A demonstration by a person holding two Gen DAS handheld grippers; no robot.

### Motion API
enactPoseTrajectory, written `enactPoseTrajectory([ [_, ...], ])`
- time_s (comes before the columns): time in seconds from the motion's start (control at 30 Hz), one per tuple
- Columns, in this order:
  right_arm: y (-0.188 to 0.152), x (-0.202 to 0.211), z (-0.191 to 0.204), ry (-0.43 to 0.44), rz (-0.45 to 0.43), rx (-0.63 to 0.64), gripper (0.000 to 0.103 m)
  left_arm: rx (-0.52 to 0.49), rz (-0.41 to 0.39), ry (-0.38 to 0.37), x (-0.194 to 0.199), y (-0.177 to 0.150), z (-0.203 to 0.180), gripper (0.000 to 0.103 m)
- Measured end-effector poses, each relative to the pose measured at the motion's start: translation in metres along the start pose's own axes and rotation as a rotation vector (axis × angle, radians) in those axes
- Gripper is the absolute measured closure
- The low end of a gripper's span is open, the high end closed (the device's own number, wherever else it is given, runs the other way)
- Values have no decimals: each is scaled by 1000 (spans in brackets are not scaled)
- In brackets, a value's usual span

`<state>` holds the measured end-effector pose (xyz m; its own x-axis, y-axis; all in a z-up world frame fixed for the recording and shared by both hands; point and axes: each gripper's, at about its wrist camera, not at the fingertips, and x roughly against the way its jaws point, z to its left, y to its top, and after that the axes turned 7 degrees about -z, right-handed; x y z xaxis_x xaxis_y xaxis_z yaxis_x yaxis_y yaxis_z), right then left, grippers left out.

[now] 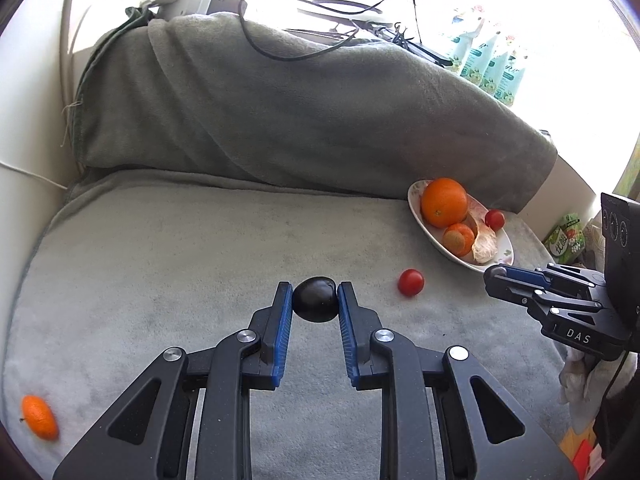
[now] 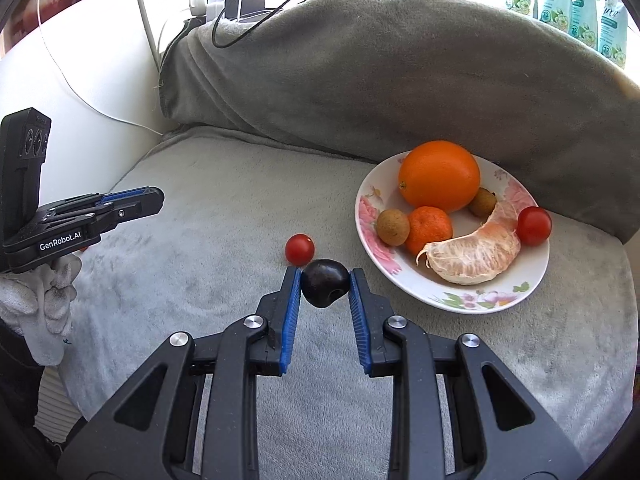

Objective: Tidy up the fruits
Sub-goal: 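Carry the plums over the plate and release the right one while the left holds its plum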

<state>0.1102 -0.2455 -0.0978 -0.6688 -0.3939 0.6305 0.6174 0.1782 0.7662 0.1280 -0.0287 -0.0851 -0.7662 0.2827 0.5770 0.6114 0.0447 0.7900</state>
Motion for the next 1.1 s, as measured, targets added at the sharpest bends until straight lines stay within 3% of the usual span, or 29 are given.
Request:
enactPoseTrajectory([
  [1.1,4,20,-96,-103,-41,-110,77,-169,29,-221,-84,51,-138,82],
])
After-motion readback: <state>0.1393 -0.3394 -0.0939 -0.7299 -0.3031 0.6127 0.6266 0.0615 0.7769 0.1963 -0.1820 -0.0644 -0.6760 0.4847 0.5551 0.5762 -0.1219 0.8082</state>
